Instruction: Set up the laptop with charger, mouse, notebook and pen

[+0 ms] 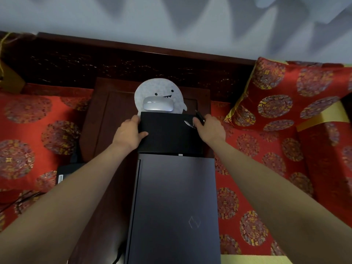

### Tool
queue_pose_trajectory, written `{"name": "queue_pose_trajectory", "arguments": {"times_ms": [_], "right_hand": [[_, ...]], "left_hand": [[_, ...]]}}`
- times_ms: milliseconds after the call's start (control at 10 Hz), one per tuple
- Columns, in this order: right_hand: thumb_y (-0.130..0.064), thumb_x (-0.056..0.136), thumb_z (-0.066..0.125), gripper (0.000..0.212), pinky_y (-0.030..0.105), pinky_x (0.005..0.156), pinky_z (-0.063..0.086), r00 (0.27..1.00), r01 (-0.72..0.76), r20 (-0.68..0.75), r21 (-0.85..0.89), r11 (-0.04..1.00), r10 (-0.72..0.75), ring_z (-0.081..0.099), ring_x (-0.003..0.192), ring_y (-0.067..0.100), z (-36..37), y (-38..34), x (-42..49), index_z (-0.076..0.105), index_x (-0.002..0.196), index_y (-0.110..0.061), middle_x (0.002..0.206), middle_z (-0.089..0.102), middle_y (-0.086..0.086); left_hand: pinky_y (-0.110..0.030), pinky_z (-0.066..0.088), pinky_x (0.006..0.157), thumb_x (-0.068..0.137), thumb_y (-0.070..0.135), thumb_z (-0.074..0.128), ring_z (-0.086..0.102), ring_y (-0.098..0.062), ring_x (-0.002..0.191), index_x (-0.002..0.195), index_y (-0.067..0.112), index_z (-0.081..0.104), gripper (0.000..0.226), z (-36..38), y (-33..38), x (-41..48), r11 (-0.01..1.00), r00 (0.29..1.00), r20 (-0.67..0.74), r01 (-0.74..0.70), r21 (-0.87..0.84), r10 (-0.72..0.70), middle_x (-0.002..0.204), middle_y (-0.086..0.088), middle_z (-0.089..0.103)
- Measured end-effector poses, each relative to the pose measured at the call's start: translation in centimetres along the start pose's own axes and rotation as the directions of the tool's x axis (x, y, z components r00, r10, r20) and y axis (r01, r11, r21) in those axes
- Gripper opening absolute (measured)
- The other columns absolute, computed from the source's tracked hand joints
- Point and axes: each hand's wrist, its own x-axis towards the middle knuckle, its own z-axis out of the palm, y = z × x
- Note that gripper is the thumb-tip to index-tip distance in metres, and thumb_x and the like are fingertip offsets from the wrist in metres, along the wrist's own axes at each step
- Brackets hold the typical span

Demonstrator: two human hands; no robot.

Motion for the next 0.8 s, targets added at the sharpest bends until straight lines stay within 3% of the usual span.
{"name": "queue_pose_trajectory", "arguments": {"times_ms": [100, 200, 300, 500, 700, 800], "right_hand": [[-0.021, 0.099, 0.043, 0.036, 0.038, 0.084, 0.047, 0.940, 0.339, -0.078, 0.074, 0.938, -0.333, 0.054, 0.094, 0.030, 1.0, -1.3, -0.6, 0.054, 0.130, -0.007, 0.112, 0.049, 0.016], [-0.010, 0.093, 0.053, 0.035, 0.035, 0.085, 0.045, 0.850, 0.523, 0.030, 0.075, 0.849, -0.526, 0.050, 0.095, 0.027, 2.5, -2.7, -0.9, 0.059, 0.127, -0.008, 0.105, 0.051, 0.016], [-0.008, 0.090, 0.058, 0.033, 0.037, 0.082, 0.043, 0.823, 0.565, 0.019, 0.068, 0.822, -0.568, 0.049, 0.094, 0.029, 4.1, -3.4, -1.1, 0.064, 0.122, -0.012, 0.101, 0.055, 0.014], [-0.025, 0.094, 0.053, 0.035, 0.034, 0.079, 0.026, 0.834, 0.532, -0.052, -0.185, 0.826, -0.549, 0.043, 0.100, 0.025, 4.8, -3.3, -1.3, 0.057, 0.128, -0.033, 0.105, 0.052, 0.006], [-0.032, 0.092, 0.054, 0.048, 0.042, 0.091, 0.034, 0.850, 0.511, -0.001, -0.241, 0.825, -0.527, 0.040, 0.113, 0.026, 4.2, -3.5, -2.1, 0.045, 0.138, -0.029, 0.122, 0.048, 0.005], [-0.041, 0.090, 0.053, 0.053, 0.042, 0.089, 0.034, 0.839, 0.500, -0.084, -0.272, 0.822, -0.538, 0.041, 0.115, 0.025, 1.0, -4.3, -2.5, 0.041, 0.140, -0.025, 0.126, 0.049, 0.004]], "left_hand": [[-0.040, 0.046, 0.083, 0.080, 0.022, 0.071, 0.058, -0.034, 0.098, 0.117, 0.008, 0.057, 0.042, -0.1, -0.6, 0.4, 0.996, 0.998, -0.006, -0.060, -0.068, 0.060, 0.103, -0.016, 0.063], [-0.035, 0.046, 0.080, 0.081, 0.020, 0.071, 0.061, -0.030, 0.092, 0.121, 0.010, 0.059, 0.043, -0.2, -1.0, 0.5, 0.993, 0.997, -0.004, -0.076, -0.087, 0.075, 0.097, -0.014, 0.066], [-0.033, 0.047, 0.080, 0.081, 0.019, 0.070, 0.062, -0.029, 0.091, 0.125, 0.013, 0.058, 0.046, 0.1, -1.2, 0.5, 0.990, 0.997, -0.005, -0.079, -0.114, 0.079, 0.094, -0.012, 0.067], [-0.031, 0.045, 0.083, 0.081, 0.017, 0.071, 0.063, -0.030, 0.094, 0.128, 0.013, 0.056, 0.050, 0.4, -1.4, 0.6, 0.987, 0.997, -0.043, -0.073, -0.140, 0.068, 0.094, -0.013, 0.069], [-0.040, 0.049, 0.089, 0.083, 0.020, 0.065, 0.059, -0.037, 0.104, 0.126, 0.014, 0.055, 0.044, 0.0, -0.7, 0.0, 0.997, 0.999, -0.011, -0.048, -0.067, 0.048, 0.111, -0.018, 0.065], [-0.040, 0.050, 0.088, 0.086, 0.027, 0.061, 0.059, -0.035, 0.106, 0.123, 0.012, 0.055, 0.041, -2.1, 0.4, -0.4, 0.998, 0.998, -0.057, -0.033, -0.062, 0.029, 0.112, -0.015, 0.066]]}}
